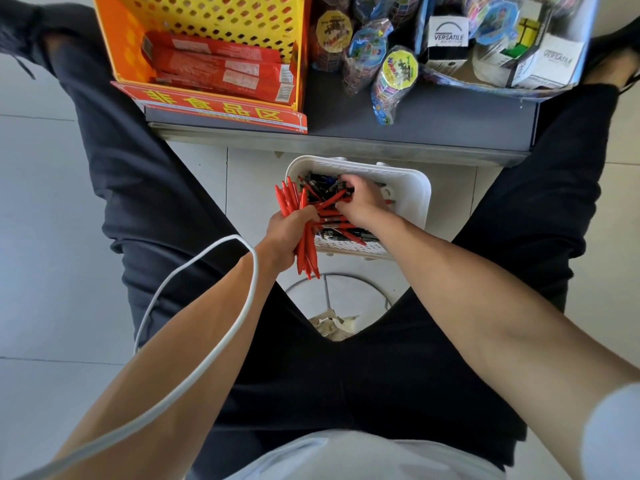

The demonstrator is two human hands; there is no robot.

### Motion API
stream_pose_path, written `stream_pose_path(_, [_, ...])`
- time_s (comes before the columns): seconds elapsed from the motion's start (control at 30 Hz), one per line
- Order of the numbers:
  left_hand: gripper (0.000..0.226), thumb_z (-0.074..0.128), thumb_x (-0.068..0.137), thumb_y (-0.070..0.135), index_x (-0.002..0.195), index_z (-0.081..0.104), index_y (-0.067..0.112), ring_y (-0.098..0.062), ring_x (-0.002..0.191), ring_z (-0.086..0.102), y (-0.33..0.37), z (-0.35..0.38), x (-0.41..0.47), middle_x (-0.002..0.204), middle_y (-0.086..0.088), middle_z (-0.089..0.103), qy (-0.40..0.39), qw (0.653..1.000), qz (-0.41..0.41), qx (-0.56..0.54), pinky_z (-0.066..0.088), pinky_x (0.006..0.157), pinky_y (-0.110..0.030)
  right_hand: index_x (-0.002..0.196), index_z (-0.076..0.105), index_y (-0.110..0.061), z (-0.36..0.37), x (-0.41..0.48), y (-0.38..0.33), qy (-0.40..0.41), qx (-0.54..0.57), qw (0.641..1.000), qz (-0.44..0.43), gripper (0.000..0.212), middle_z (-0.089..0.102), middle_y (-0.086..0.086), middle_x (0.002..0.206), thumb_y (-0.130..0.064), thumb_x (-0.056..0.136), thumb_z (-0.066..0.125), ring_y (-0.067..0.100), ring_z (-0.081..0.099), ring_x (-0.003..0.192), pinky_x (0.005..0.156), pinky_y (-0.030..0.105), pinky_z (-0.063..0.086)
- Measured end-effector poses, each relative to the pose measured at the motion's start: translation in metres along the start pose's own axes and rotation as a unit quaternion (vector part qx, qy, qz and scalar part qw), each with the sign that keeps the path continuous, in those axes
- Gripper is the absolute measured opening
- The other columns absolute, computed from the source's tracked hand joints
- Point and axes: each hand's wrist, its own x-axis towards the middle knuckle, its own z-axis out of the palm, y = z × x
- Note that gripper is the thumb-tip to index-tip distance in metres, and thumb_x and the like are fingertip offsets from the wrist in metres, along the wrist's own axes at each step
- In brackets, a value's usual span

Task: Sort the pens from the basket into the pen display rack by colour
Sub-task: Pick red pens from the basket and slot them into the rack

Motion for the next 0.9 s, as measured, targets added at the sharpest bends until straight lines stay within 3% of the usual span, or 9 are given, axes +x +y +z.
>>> stream_pose_path(0.2, [0.01, 0.065, 0.082, 0.006, 0.092, 0.063, 0.008, -0.017, 0.064, 0.056, 0.003, 0.004, 0.008, 0.071, -0.005, 0.058, 0.001, 1.0, -0.002, -0.004, 0.051, 0.062, -0.03, 0.13, 0.067, -0.017, 0.015, 0.022, -0.015, -0.034, -0.04, 0.998, 0.038, 0.039, 0.064, 0.002, 0.136, -0.013, 0.092, 0.066, 0.021, 0.058, 0.127, 0.104, 0.028, 0.045])
stream_pose_path(0.33, [0.039, 0.068, 0.075, 0.01, 0.113, 0.064, 0.002, -0.022, 0.076, 0.06, 0.002, 0.006, 0.013, 0.085, -0.012, 0.061, -0.009, 1.0, 0.007, 0.016, 0.057, 0.072, -0.035, 0.108, 0.078, -0.018, 0.015, 0.02, -0.013, -0.03, -0.087, 0.996, -0.001, 0.022, 0.073, 0.001, 0.116, -0.012, 0.088, 0.069, 0.021, 0.066, 0.11, 0.091, 0.028, 0.05])
stream_pose_path(0.43, [0.036, 0.068, 0.076, 0.009, 0.111, 0.063, 0.001, -0.021, 0.071, 0.06, 0.003, 0.006, 0.011, 0.082, -0.012, 0.062, -0.009, 1.0, 0.011, 0.022, 0.057, 0.066, -0.031, 0.103, 0.079, -0.017, 0.005, 0.011, -0.011, -0.044, -0.096, 0.994, -0.024, 0.017, 0.074, 0.0, 0.103, -0.018, 0.087, 0.074, 0.018, 0.068, 0.098, 0.084, 0.027, 0.051])
stream_pose_path(0.5, [0.027, 0.066, 0.081, 0.004, 0.108, 0.062, 0.002, -0.018, 0.063, 0.059, 0.003, 0.006, 0.009, 0.075, -0.009, 0.06, -0.013, 1.0, 0.011, 0.016, 0.054, 0.06, -0.027, 0.114, 0.076, -0.015, -0.007, 0.004, -0.007, -0.04, -0.051, 0.998, -0.007, 0.027, 0.073, -0.001, 0.101, -0.021, 0.087, 0.077, 0.014, 0.066, 0.095, 0.084, 0.023, 0.048])
stream_pose_path(0.6, [0.025, 0.066, 0.083, 0.001, 0.106, 0.06, 0.005, -0.017, 0.06, 0.058, 0.002, 0.008, 0.007, 0.072, -0.007, 0.059, -0.011, 0.999, 0.026, 0.021, 0.054, 0.059, -0.026, 0.111, 0.077, -0.016, -0.032, -0.007, 0.006, -0.044, 0.1, 0.992, 0.067, 0.022, 0.074, -0.003, 0.091, -0.023, 0.089, 0.076, 0.011, 0.069, 0.083, 0.081, 0.025, 0.056])
stream_pose_path(0.67, [0.024, 0.067, 0.084, 0.001, 0.106, 0.06, 0.006, -0.014, 0.056, 0.059, 0.002, 0.011, 0.006, 0.071, -0.005, 0.059, 0.0, 0.999, 0.041, 0.024, 0.053, 0.055, -0.024, 0.106, 0.077, -0.013, -0.048, -0.018, 0.012, -0.056, 0.232, 0.964, 0.119, 0.017, 0.075, 0.002, 0.084, -0.019, 0.091, 0.075, 0.007, 0.068, 0.068, 0.065, 0.017, 0.056])
stream_pose_path(0.73, [0.026, 0.068, 0.086, 0.001, 0.111, 0.061, 0.004, -0.009, 0.051, 0.062, 0.003, 0.015, 0.004, 0.072, -0.004, 0.06, 0.01, 0.998, 0.055, 0.012, 0.052, 0.051, -0.022, 0.101, 0.076, -0.01, -0.06, -0.03, 0.017, -0.077, 0.347, 0.924, 0.141, 0.011, 0.076, 0.007, 0.085, -0.013, 0.091, 0.074, 0.01, 0.07, 0.073, 0.061, 0.015, 0.054])
stream_pose_path(0.8, [0.027, 0.068, 0.089, 0.001, 0.114, 0.058, 0.005, -0.007, 0.046, 0.062, 0.005, 0.018, 0.003, 0.071, -0.003, 0.06, -0.003, 0.998, 0.062, -0.017, 0.051, 0.049, -0.021, 0.099, 0.074, -0.009, -0.065, -0.041, 0.019, -0.119, 0.403, 0.898, 0.132, 0.008, 0.075, 0.009, 0.085, -0.008, 0.092, 0.073, 0.013, 0.072, 0.077, 0.061, 0.017, 0.056])
stream_pose_path(0.9, [0.012, 0.064, 0.095, 0.002, 0.101, 0.055, 0.008, -0.007, 0.042, 0.059, 0.01, 0.022, -0.007, 0.057, 0.002, 0.061, -0.043, 0.996, 0.068, -0.049, 0.049, 0.045, -0.02, 0.101, 0.071, -0.008, -0.06, -0.058, 0.019, -0.187, 0.428, 0.877, 0.111, 0.008, 0.075, 0.008, 0.082, -0.006, 0.094, 0.069, 0.015, 0.074, 0.075, 0.057, 0.017, 0.055])
